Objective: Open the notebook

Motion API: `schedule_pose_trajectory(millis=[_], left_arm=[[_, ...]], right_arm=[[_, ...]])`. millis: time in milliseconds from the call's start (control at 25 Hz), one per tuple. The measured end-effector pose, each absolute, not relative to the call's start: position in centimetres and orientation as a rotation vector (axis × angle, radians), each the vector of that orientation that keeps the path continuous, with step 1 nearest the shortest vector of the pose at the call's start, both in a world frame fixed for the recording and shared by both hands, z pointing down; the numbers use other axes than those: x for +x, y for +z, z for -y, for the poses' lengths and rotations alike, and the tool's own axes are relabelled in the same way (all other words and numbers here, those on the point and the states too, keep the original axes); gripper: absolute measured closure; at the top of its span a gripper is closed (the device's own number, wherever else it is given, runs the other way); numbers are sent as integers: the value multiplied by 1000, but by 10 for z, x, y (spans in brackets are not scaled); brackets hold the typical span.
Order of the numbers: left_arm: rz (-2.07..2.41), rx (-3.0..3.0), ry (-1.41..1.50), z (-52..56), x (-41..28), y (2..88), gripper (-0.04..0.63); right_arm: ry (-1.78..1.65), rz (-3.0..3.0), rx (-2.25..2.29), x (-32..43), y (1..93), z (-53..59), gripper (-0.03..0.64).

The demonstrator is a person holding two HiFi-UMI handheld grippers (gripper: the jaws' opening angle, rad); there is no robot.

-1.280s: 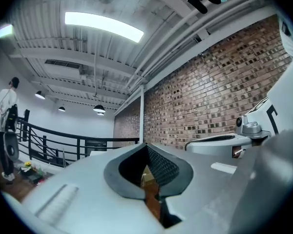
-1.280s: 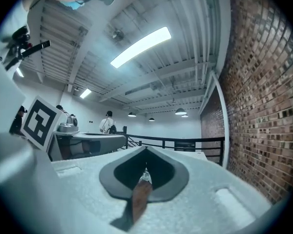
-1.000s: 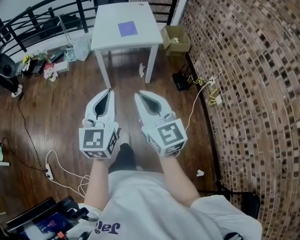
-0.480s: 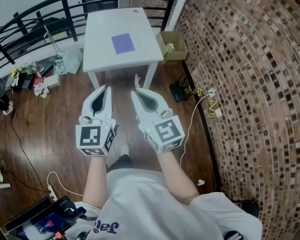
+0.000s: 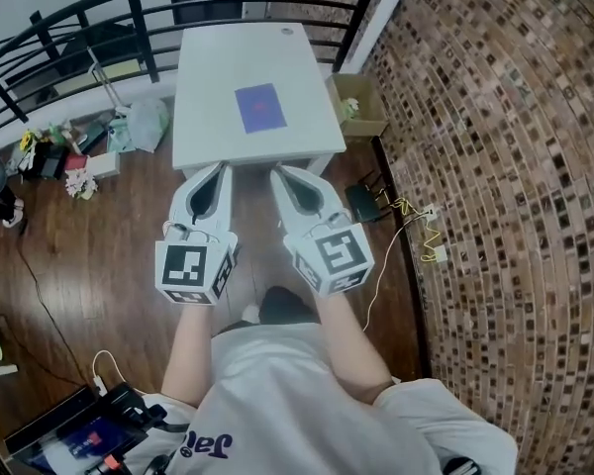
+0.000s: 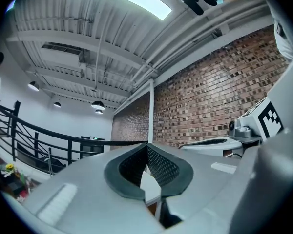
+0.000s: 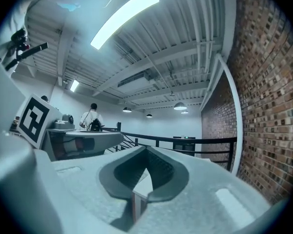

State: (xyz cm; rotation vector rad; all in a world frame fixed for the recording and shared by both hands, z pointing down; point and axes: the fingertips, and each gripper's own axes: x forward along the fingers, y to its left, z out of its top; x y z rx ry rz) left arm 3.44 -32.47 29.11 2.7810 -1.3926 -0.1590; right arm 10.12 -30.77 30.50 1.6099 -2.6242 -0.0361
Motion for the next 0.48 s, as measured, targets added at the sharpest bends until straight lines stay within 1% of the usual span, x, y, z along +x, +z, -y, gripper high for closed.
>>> schedule_pose_trajectory(millis=[280, 480], left_arm=[[1448, 2756, -173, 409, 30, 303, 580], [1489, 2733, -157, 480, 49, 308, 580]], right_arm=[[17, 2681, 1540, 99, 324, 395, 624], [12, 2699, 1524, 123, 323, 470, 624]])
